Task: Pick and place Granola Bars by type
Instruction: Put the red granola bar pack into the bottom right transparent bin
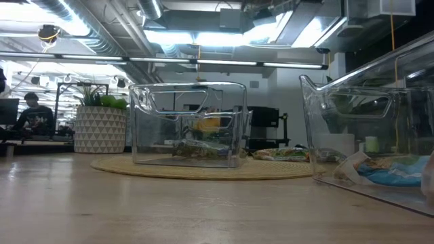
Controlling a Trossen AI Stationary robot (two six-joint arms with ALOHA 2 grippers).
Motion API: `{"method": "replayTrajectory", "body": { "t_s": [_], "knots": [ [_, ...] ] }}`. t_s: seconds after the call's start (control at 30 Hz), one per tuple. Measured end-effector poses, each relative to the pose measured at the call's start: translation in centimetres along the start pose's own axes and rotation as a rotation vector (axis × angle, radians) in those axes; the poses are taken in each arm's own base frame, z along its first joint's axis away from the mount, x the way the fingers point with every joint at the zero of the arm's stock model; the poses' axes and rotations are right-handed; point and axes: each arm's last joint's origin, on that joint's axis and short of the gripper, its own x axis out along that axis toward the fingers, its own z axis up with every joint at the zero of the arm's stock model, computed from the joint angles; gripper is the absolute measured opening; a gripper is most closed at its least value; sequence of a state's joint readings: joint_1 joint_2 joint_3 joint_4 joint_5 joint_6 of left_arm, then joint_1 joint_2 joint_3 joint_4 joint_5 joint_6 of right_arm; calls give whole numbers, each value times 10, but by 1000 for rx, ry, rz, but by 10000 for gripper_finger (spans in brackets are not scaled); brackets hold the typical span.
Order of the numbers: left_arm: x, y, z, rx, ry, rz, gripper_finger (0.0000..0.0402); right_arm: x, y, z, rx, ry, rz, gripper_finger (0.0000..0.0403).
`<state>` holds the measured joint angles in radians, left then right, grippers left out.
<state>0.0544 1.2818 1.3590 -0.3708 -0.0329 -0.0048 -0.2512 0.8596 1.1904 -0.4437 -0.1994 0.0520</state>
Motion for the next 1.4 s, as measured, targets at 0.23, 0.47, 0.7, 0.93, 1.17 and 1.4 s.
{"method": "replayTrajectory", "body": {
  "t_s": [0.23, 0.47, 0.7, 0.93, 1.17, 1.4],
  "knots": [
    [0, 0, 0, 10, 1, 0, 169, -29, 6, -9, 88, 79, -44, 49],
    [0, 0, -1, 11, 7, 1, 169, -33, 14, -22, 180, 202, -10, 49],
    [1, 0, -6, 20, 45, 3, 169, -35, 27, -34, 332, 353, 49, 49],
    [5, 1, -15, 23, 93, 34, 169, -34, 42, -48, 463, 530, 54, 48],
    [5, 4, -20, 33, 145, 138, 169, -23, 65, -71, 489, 820, 12, 48],
    [5, 17, -23, 22, 174, 210, 169, -9, 88, -94, 447, 1069, -87, 48]
  ]
}}
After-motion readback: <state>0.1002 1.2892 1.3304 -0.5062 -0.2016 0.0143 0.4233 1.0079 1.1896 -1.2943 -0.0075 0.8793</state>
